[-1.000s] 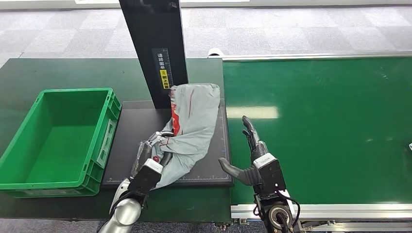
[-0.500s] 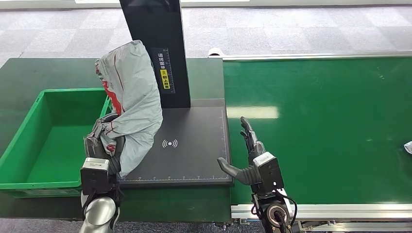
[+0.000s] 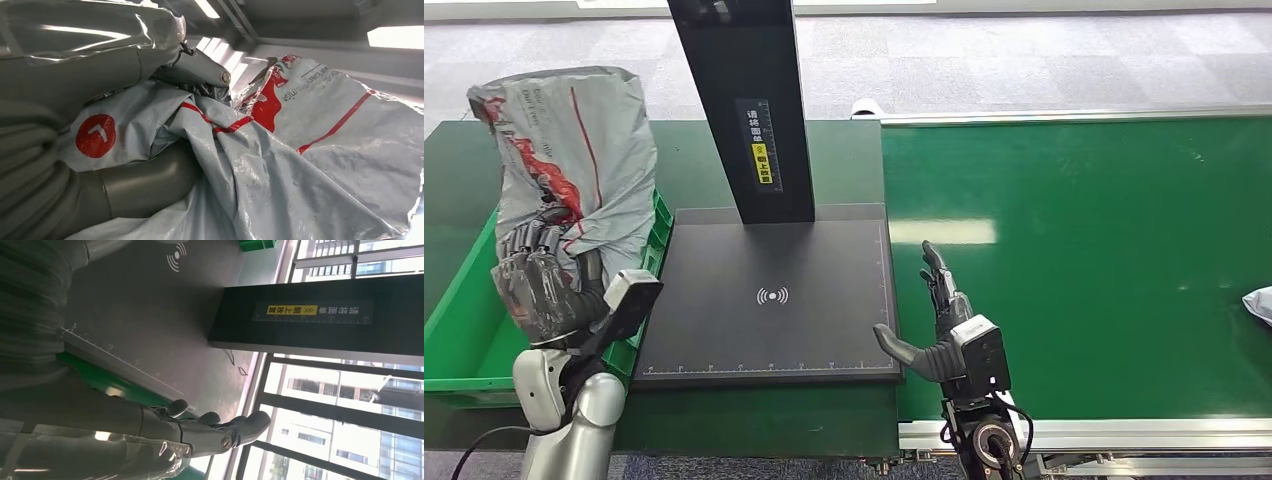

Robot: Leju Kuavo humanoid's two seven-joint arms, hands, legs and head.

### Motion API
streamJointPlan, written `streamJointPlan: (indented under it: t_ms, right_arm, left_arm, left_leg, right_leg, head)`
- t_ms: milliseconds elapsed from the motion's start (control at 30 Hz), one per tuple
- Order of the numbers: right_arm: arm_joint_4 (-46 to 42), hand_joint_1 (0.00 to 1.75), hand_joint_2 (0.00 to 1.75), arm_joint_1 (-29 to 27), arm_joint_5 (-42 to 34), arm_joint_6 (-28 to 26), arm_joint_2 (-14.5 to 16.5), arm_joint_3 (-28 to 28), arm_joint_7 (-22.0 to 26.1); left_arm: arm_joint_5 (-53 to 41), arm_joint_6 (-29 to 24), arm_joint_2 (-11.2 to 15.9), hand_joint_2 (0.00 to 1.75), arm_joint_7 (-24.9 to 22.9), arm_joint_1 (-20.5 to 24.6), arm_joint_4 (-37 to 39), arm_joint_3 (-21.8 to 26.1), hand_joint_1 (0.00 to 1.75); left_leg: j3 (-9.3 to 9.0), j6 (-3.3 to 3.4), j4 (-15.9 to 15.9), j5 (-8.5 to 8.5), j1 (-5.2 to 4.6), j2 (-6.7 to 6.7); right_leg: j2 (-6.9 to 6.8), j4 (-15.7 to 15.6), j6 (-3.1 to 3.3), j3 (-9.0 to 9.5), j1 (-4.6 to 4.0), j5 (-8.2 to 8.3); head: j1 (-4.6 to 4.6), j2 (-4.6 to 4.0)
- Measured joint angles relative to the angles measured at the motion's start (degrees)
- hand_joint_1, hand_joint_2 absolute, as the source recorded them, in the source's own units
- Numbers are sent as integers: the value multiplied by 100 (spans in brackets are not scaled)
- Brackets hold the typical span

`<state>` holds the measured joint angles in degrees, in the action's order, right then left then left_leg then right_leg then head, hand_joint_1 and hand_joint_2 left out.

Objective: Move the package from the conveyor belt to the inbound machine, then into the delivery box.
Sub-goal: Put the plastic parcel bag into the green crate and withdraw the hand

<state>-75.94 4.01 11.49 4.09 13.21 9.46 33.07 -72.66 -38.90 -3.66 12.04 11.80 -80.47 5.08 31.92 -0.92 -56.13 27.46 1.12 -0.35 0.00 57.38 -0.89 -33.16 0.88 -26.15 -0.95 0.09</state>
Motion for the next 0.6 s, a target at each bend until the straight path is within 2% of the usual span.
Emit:
streamJointPlan:
  t_ms: [100, 167, 300, 533, 567, 600]
  right_arm:
    - [-2, 0, 175, -8, -3, -8, -7, -17, -6]
    - [-8, 0, 175, -25, 8, -8, -13, -33, -27]
    - [-58, 0, 175, -95, 87, -5, -22, -73, -92]
    - [-115, 0, 175, -144, 186, 32, -22, -146, -146]
    - [-116, 0, 175, -146, 192, 34, -22, -152, -152]
    - [-117, 0, 175, -148, 202, 39, -22, -158, -163]
  left_arm:
    - [-564, 341, 329, 175, -913, 153, 455, 413, 175]
    - [-705, 595, 553, 175, -1309, 196, 753, 683, 175]
    - [-847, 1077, 824, 175, -1650, 220, 1125, 1091, 175]
    - [-999, 1955, 990, 175, -2067, 233, 1460, 1382, 174]
    - [-1005, 1996, 1005, 175, -2083, 236, 1498, 1402, 130]
    - [-1011, 2029, 1018, 131, -2097, 242, 1535, 1418, 87]
  left_leg:
    - [-1, 0, 0, 0, 0, 7]
    - [0, -1, 0, 0, 1, 14]
    - [8, -1, 0, 1, 0, 16]
    - [11, 0, -1, 2, -1, 14]
    - [10, 0, -1, 2, -1, 14]
    - [9, 0, -1, 2, 0, 14]
  right_leg:
    - [7, 1, 0, -2, -1, 0]
    - [14, 2, 0, -7, -1, 0]
    - [16, 2, 0, -14, -1, -1]
    - [16, 0, 0, -15, 1, 0]
    - [16, 0, 0, -16, 0, 0]
    - [16, 0, 0, -16, 0, 0]
  head:
    - [1, 0]
    - [1, 0]
    - [1, 0]
    - [2, 0]
    - [1, 0]
    - [2, 0]
